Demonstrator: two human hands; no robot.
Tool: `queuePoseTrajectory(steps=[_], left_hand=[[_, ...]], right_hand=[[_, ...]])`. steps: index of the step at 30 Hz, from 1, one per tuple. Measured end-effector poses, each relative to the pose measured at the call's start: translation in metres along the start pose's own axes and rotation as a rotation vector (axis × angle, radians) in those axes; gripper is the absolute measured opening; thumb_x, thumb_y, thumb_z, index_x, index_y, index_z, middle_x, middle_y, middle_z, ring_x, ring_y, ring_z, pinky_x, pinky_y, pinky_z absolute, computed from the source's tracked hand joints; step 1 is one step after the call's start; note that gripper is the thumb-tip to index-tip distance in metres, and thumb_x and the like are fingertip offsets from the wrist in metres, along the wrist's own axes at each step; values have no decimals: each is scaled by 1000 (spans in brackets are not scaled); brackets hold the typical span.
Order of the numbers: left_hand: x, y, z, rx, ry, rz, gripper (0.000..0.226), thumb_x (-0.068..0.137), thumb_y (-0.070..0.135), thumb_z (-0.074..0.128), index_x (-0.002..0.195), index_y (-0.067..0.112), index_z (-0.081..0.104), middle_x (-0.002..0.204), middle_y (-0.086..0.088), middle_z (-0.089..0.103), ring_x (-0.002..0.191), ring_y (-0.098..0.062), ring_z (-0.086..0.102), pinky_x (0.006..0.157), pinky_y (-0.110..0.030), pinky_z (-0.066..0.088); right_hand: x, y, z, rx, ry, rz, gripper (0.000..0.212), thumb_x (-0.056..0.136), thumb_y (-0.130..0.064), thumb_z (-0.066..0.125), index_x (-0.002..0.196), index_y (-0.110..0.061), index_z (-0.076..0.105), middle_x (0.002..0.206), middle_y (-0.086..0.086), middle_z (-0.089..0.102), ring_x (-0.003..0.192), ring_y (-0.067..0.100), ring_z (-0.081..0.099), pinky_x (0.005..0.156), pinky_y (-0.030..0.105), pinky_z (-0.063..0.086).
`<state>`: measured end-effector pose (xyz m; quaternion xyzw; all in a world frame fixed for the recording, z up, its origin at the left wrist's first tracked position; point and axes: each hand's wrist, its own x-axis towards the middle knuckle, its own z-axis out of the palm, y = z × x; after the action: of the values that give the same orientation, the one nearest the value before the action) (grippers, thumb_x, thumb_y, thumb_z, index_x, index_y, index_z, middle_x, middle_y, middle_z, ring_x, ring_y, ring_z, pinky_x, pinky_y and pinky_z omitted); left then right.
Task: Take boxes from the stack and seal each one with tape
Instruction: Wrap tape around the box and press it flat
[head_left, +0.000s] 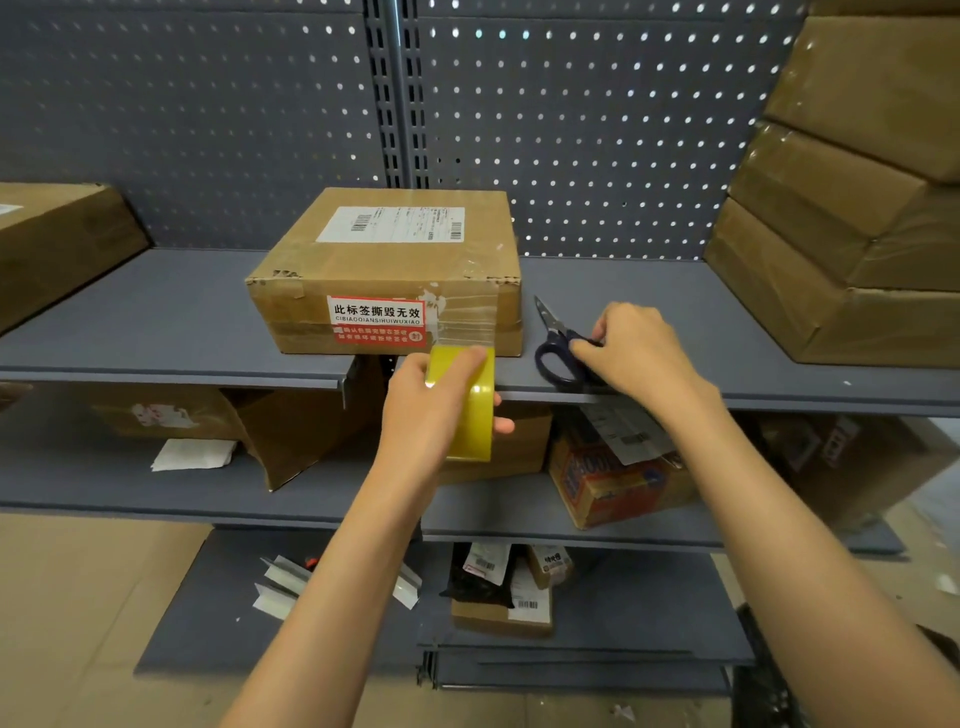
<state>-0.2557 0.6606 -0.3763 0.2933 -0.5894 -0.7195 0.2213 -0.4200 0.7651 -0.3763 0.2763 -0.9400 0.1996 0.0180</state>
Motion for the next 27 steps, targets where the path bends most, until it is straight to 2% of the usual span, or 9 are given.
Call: queuePoseTrajectory(steps=[2, 4, 6, 8, 15, 18, 21, 23, 27], left_hand=[[-2, 0, 0, 4, 5, 9, 18, 90, 28, 63, 99, 16, 53, 69, -6, 66, 50, -23, 66, 70, -46, 57], [-3, 0, -1, 8, 4, 14, 17, 90, 29, 63, 97, 18, 51, 75, -9, 66, 49, -22, 66, 69, -46, 57], [-3, 0, -1, 24, -3, 20, 17, 90, 30, 62, 96, 19, 50, 77, -10, 65, 49, -21, 66, 66, -43, 57], [-3, 0, -1, 35, -8, 25, 17, 91, 31, 62, 96, 20, 50, 78, -10, 65, 49, -20, 66, 63, -40, 57], [-1, -1, -4, 66, -15, 15, 23, 89, 33, 64, 96, 22, 44, 95, -11, 63, 53, -23, 68, 66, -43, 58], [-1, 0, -5, 71, 1, 33, 36, 87, 31, 66, 109, 20, 40, 102, -4, 59, 53, -22, 69, 63, -40, 59], [-3, 0, -5, 77, 29, 76, 45, 87, 27, 67, 118, 20, 35, 105, -1, 56, 53, -23, 69, 60, -38, 60], [-4, 0, -5, 99, 38, 124, 43, 88, 25, 67, 118, 19, 36, 102, -1, 57, 55, -24, 69, 61, -40, 60], [-6, 0, -3, 170, 52, 183, 36, 90, 25, 64, 116, 19, 40, 92, 3, 55, 57, -25, 69, 65, -47, 60]], right_hand=[[-4, -2, 2, -78, 17, 3, 44, 92, -35, 60, 64, -8, 40, 72, 8, 47, 64, 24, 44, 50, 29, 27], [-8, -6, 4, -151, 29, -3, 46, 92, -36, 59, 63, -9, 36, 80, 10, 46, 79, 29, 48, 59, 30, 30], [-9, -11, 7, -202, 36, -24, 37, 93, -36, 58, 76, -4, 49, 90, 14, 51, 98, 33, 51, 66, 31, 33], [-9, -17, 11, -222, 33, -26, 32, 94, -33, 56, 100, -1, 58, 107, 19, 56, 108, 34, 49, 71, 30, 33], [-3, -24, 22, -192, 31, 51, 26, 98, -14, 50, 118, 2, 54, 120, 20, 54, 108, 33, 54, 72, 31, 38], [-3, -21, 13, 23, 73, 91, 25, 100, -18, 46, 114, 3, 50, 113, 20, 57, 98, 34, 56, 67, 33, 37], [-6, -18, -3, 335, 91, 43, 33, 98, -29, 49, 106, 2, 53, 96, 15, 60, 81, 24, 53, 56, 32, 37], [-12, -16, -11, 470, 115, -36, 33, 92, -33, 60, 102, -1, 58, 85, 9, 64, 80, 19, 56, 62, 30, 42], [-23, -11, -13, 419, 174, -150, 34, 82, -36, 73, 98, -12, 55, 77, -13, 57, 81, 12, 59, 66, 23, 44]])
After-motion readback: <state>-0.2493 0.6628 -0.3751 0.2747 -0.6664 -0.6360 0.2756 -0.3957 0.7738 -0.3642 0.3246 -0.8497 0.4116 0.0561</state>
